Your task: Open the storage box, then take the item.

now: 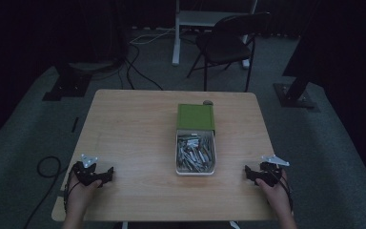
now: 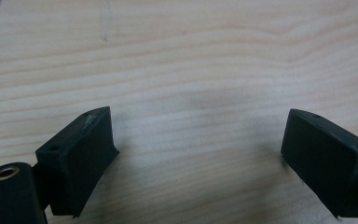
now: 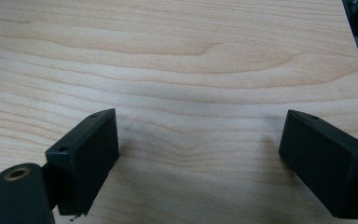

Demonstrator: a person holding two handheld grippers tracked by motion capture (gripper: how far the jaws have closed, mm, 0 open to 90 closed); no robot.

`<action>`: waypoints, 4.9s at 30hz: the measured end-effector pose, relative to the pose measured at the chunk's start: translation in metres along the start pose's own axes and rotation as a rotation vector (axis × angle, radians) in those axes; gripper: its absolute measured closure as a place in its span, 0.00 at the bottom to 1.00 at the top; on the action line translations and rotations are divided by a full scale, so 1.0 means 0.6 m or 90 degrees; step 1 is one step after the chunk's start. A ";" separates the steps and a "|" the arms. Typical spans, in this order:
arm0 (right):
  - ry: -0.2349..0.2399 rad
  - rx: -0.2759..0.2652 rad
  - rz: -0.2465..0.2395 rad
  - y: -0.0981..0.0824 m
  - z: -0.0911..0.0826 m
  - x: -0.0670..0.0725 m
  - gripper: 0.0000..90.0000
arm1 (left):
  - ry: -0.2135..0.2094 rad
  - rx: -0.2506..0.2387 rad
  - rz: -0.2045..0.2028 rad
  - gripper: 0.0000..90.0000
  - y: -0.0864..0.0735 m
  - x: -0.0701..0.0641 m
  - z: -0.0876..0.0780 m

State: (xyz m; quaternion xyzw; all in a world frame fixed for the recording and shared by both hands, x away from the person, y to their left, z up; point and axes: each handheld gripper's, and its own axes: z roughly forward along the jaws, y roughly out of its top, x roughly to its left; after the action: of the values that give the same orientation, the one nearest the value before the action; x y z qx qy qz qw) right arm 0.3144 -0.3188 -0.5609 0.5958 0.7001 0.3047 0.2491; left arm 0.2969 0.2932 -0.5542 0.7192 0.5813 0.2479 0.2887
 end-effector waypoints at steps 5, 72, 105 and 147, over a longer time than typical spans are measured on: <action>0.000 0.000 0.000 0.000 0.000 0.000 0.13 | -0.006 0.001 0.001 0.12 0.000 0.000 0.000; 0.108 -0.102 -0.042 0.120 -0.107 0.084 0.14 | 0.000 -0.001 -0.008 0.12 0.002 -0.009 0.003; 0.228 -0.102 -0.170 0.169 -0.099 0.208 0.37 | 0.000 0.000 -0.007 0.12 0.002 -0.009 0.003; 0.190 0.013 -0.282 0.172 -0.037 0.281 0.87 | 0.000 -0.001 -0.007 0.12 0.002 -0.009 0.003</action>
State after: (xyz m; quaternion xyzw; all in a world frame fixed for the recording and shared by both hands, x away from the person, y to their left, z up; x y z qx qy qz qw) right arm 0.3408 -0.1450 -0.4684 0.3788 0.8457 0.3199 0.1975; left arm 0.2978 0.2874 -0.5546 0.7157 0.5854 0.2465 0.2903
